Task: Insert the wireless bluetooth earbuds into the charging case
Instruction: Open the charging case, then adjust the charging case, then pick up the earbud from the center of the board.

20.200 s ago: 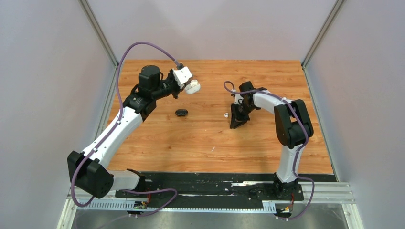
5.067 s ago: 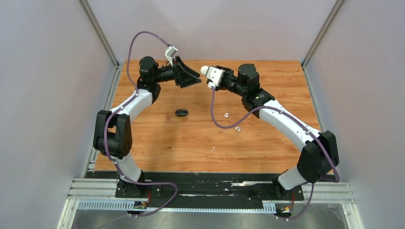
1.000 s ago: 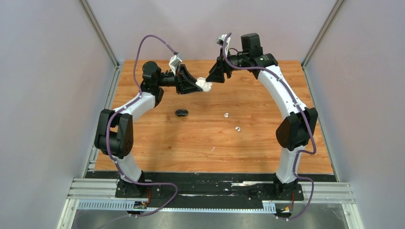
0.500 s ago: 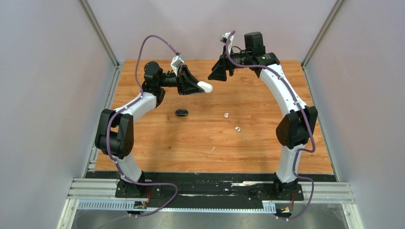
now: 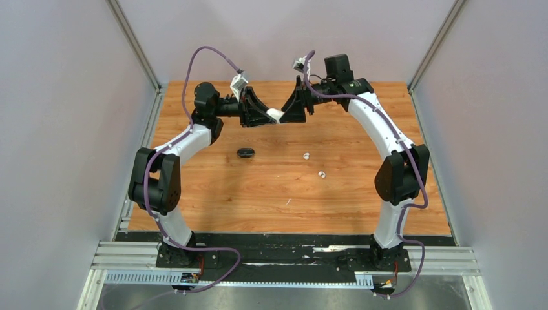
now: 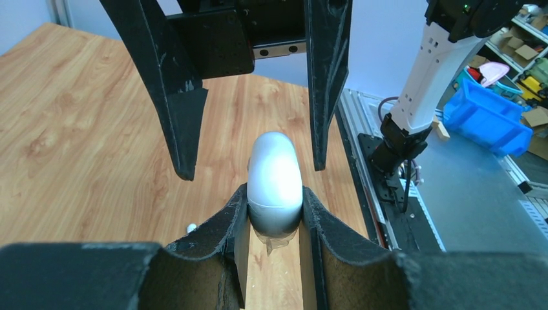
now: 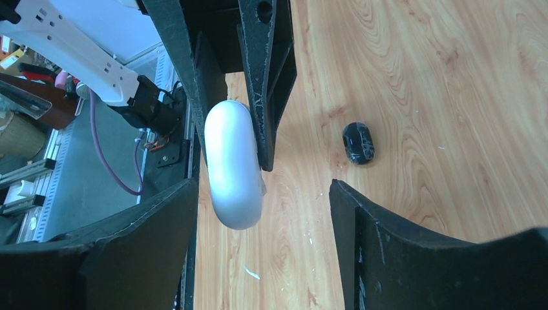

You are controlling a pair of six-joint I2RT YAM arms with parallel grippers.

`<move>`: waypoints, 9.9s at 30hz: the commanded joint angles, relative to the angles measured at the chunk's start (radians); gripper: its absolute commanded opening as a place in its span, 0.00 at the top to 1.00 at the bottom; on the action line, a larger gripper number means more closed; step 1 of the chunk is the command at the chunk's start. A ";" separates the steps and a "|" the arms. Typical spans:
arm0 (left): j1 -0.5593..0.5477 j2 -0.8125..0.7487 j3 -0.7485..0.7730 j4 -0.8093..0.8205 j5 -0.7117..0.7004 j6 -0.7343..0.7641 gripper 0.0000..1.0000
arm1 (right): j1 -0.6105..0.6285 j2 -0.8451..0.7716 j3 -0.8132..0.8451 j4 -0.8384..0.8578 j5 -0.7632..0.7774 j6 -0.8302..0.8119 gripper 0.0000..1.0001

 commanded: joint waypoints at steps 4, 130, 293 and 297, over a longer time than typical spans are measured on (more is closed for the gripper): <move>-0.006 -0.048 0.037 0.041 0.023 0.008 1.00 | -0.003 0.049 0.101 0.017 0.045 -0.012 0.33; -0.027 -0.293 0.220 -1.034 -0.487 1.110 1.00 | -0.113 -0.365 -0.403 0.151 0.410 0.127 0.47; -0.051 -0.381 0.023 -0.950 -0.493 1.064 1.00 | -0.134 -0.119 -0.796 0.091 0.647 -0.275 1.00; -0.051 -0.381 0.026 -0.959 -0.494 1.071 1.00 | -0.142 -0.163 -0.752 0.043 0.610 -0.279 1.00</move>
